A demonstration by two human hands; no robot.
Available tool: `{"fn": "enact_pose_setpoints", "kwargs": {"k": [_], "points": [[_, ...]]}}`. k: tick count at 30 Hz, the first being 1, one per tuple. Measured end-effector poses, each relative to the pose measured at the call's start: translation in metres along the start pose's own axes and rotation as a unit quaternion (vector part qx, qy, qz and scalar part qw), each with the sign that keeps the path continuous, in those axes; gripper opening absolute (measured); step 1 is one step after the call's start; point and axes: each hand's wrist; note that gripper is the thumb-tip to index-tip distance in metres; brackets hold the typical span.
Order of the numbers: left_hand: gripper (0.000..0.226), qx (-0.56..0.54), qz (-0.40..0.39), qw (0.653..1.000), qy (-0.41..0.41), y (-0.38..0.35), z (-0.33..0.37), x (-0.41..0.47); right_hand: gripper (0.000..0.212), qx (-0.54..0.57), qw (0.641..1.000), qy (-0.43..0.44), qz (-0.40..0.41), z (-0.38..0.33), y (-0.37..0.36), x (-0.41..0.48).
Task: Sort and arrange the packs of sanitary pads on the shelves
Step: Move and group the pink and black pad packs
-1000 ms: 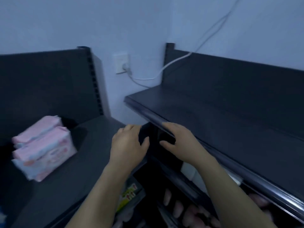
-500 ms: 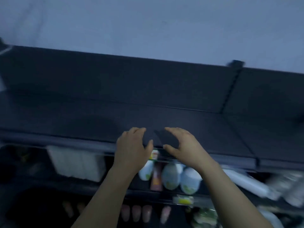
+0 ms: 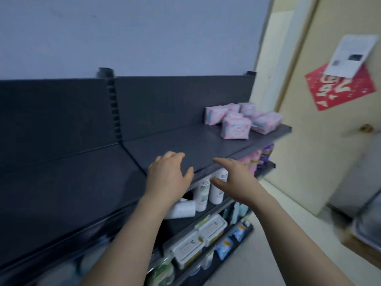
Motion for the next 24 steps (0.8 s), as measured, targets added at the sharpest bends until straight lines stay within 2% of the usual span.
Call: {"fn": "enact_pose_setpoints", "kwargs": {"k": [6, 14, 20, 24], "points": [[0.052, -0.017, -0.045, 0.997, -0.053, -0.049, 0.057, 0.09, 0.062, -0.015, 0.997, -0.069, 0.033, 0.074, 0.032, 0.04], [0.046, -0.025, -0.1, 0.992, -0.077, -0.104, 0.107, 0.195, 0.06, -0.02, 0.989, -0.134, 0.057, 0.16, 0.053, 0.098], [0.068, -0.024, -0.129, 0.989, -0.074, -0.155, 0.137, 0.249, 0.05, -0.022, 0.986, -0.152, 0.059, 0.224, 0.062, 0.13], [0.083, 0.022, -0.136, 0.988, -0.071, -0.191, 0.154, 0.285, 0.043, -0.019, 0.989, -0.135, 0.056, 0.278, 0.07, 0.163]]}}
Point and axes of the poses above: each hand's wrist, its own x-axis towards the middle knuckle, its own y-axis out of the back of the hand, z = x × y, and after that the axes turned 7 degrees about y, right-handed
